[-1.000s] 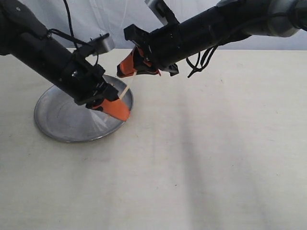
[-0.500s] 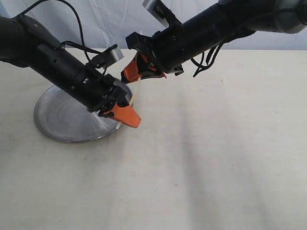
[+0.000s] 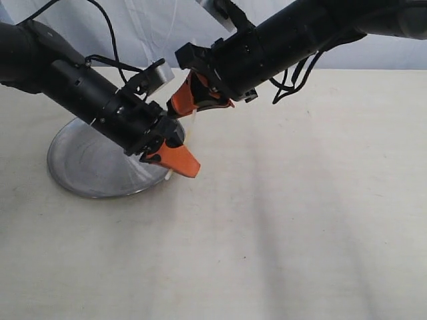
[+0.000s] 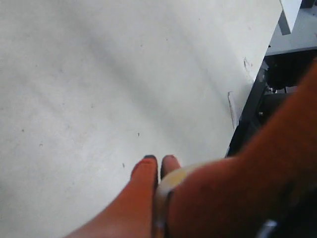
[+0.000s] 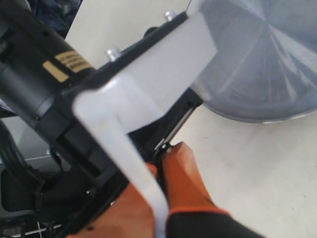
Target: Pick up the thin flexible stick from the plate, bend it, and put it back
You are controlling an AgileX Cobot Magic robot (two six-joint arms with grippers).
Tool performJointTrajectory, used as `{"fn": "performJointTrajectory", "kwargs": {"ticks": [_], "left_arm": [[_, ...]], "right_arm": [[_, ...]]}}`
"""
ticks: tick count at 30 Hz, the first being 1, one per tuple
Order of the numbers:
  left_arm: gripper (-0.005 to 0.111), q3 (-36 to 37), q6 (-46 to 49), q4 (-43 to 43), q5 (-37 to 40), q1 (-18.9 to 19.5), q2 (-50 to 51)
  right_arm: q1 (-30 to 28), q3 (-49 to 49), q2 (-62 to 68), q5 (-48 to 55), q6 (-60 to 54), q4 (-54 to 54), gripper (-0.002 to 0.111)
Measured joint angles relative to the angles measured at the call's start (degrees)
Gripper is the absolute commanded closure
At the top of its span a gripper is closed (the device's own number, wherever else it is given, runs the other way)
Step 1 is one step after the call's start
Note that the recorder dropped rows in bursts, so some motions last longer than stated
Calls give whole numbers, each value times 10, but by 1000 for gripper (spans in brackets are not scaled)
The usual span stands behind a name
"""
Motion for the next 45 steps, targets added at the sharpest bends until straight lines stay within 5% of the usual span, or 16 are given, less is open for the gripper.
{"fn": "performJointTrajectory", "kwargs": {"ticks": [30,45], "left_arm": [[106,-1,0,-11,26,0,-1],[106,-7,-25,112,10,-7,-28]], "right_arm": [[18,34,-63,-56,-3,-60,109],[29,34,-63,-70,51,-124,109]]}}
